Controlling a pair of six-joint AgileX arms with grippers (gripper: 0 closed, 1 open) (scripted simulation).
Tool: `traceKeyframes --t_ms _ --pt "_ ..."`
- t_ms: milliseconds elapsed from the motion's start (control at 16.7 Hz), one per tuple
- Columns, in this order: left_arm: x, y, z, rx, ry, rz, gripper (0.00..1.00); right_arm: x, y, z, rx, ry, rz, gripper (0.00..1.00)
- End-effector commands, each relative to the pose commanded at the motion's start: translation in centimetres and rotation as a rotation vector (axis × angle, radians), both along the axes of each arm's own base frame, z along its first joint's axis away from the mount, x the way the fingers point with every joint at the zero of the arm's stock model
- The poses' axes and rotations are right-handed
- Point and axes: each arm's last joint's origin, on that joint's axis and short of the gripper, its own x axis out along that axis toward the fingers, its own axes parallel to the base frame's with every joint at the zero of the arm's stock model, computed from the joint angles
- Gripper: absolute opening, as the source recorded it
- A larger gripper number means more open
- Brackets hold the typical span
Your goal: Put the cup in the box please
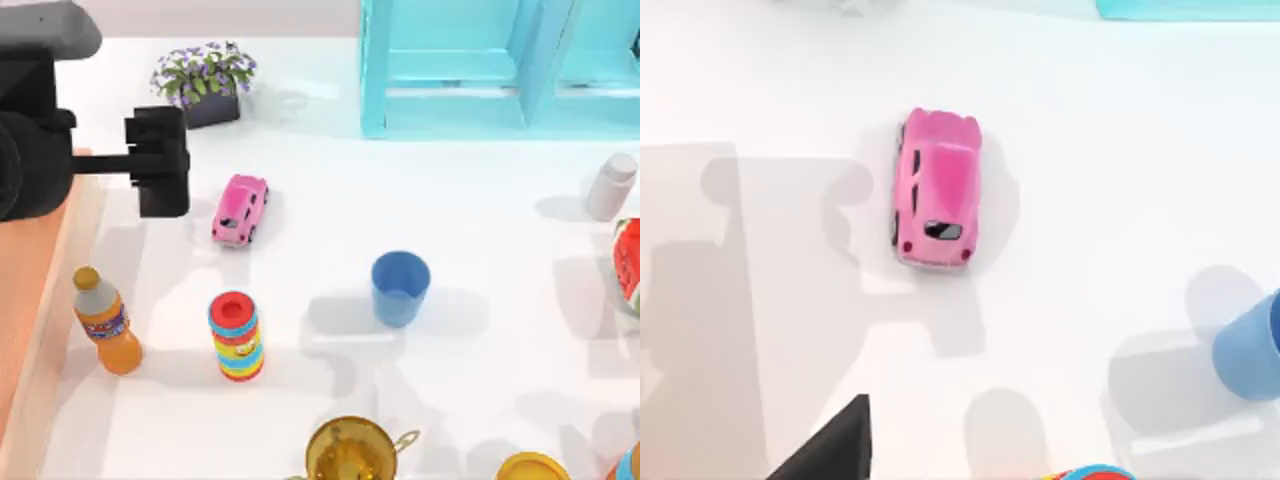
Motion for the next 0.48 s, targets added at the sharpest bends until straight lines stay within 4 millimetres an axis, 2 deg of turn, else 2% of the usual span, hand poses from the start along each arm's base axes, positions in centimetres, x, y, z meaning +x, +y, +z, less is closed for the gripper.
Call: traceKeyframes --t_ms 120,240,360,480 --pt "2.6 -3.3 2.8 -0.02 0.073 -0.019 1.0 0.0 0.0 0.0 0.0 0.0 0.0 1.0" --pt "5.0 -7.0 4.9 -0.032 0.141 -0.028 1.0 0.0 0.0 0.0 0.0 0.0 0.0 1.0" --pt "7.1 -10.9 5.8 -0.033 0.212 -0.029 1.0 0.0 0.0 0.0 0.0 0.0 0.0 1.0" --pt "8.9 -14.9 5.3 -0.013 0.292 -0.02 1.0 0.0 0.0 0.0 0.0 0.0 0.0 1.0"
